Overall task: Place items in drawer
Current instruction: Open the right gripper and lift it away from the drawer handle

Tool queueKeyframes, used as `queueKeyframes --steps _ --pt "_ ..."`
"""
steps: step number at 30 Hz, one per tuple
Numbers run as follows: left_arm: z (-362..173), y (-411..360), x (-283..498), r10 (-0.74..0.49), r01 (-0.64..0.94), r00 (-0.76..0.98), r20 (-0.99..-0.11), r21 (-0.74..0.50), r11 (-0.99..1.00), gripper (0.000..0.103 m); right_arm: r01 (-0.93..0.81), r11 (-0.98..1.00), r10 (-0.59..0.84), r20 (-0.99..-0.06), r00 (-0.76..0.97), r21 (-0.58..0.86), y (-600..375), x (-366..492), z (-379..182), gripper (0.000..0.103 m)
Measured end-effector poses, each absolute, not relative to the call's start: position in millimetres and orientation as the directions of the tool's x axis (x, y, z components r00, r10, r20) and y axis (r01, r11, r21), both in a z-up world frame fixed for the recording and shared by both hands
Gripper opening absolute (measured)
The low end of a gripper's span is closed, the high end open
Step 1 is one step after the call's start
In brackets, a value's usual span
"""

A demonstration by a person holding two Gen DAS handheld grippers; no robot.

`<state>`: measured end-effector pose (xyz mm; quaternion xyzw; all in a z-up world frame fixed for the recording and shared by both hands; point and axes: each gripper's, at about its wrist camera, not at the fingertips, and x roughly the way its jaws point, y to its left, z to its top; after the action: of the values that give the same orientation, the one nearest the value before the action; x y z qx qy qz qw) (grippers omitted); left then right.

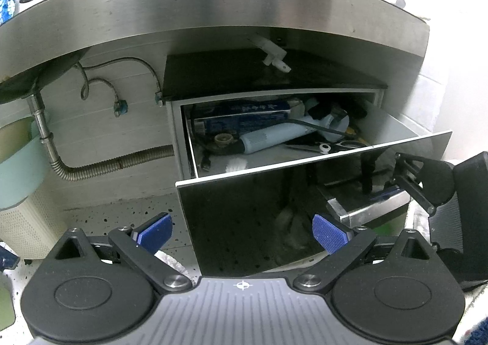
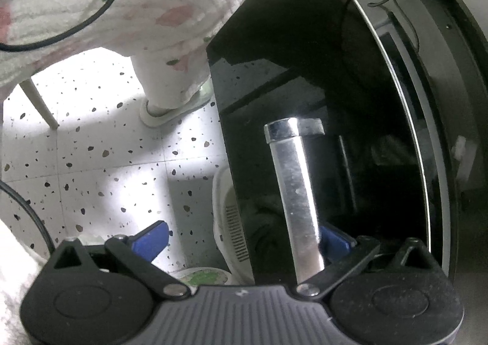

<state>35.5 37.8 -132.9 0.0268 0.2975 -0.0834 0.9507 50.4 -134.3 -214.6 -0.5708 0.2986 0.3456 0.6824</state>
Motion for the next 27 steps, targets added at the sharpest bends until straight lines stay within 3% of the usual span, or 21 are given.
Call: queueKeyframes --steps 14,21,27 --pt "-134 36 36 -0.140 0.175 0.806 -0.575 0.005 0.985 0.100 -0.751 0.395 0.322 -0.685 0.653 -0.529 -153 48 -155 0.103" --pt "-134 33 36 -0.135 0.177 0.805 -0.578 0.017 0.984 0.100 -0.628 0.657 0.418 -0.491 0.764 -0.418 -171 39 -109 0.103" --pt "-135 34 36 -0.130 0.170 0.804 -0.580 0.015 0.985 0.100 -0.549 0.757 0.457 -0.312 0.833 -0.355 -193 28 -80 0.103"
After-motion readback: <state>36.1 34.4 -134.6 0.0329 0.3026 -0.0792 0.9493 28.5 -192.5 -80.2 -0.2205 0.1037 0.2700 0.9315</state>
